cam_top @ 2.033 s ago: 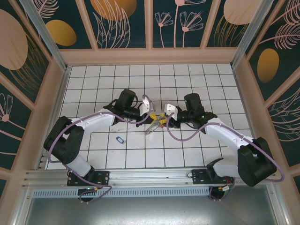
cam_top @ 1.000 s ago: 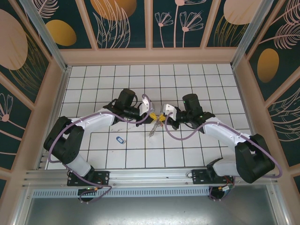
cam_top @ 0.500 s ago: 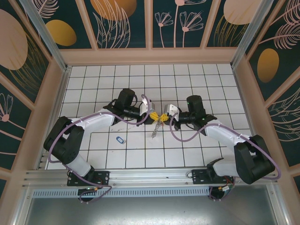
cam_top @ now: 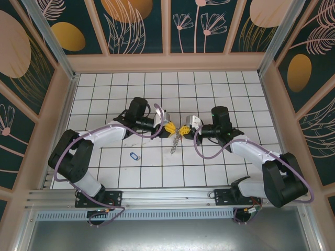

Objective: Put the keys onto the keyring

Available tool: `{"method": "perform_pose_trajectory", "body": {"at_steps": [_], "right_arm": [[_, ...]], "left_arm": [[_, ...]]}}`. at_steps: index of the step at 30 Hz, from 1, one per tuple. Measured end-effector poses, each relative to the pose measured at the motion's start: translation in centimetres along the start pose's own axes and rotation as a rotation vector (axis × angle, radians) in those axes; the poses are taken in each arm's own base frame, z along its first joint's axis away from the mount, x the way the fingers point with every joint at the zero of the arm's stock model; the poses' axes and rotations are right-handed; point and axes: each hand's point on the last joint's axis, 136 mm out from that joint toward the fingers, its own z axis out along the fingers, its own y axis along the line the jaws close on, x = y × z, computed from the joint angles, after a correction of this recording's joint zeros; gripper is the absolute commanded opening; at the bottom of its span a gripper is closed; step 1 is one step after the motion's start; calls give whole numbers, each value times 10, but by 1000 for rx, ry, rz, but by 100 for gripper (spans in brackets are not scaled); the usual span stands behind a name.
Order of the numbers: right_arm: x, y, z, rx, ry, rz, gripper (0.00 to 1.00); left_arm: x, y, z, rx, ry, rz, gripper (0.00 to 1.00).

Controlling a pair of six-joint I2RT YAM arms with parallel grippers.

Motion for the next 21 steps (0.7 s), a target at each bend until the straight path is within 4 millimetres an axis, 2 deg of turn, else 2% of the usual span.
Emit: {"method": "perform_pose_trajectory", "body": {"at_steps": [10, 21], "right_arm": [[-4, -1, 0, 4, -17, 1, 0], [-5, -1, 0, 0, -25, 5, 0]], "left_arm": [[-5, -8, 0, 47, -27, 8, 25], [-5, -7, 1, 50, -28, 5, 20]]}}
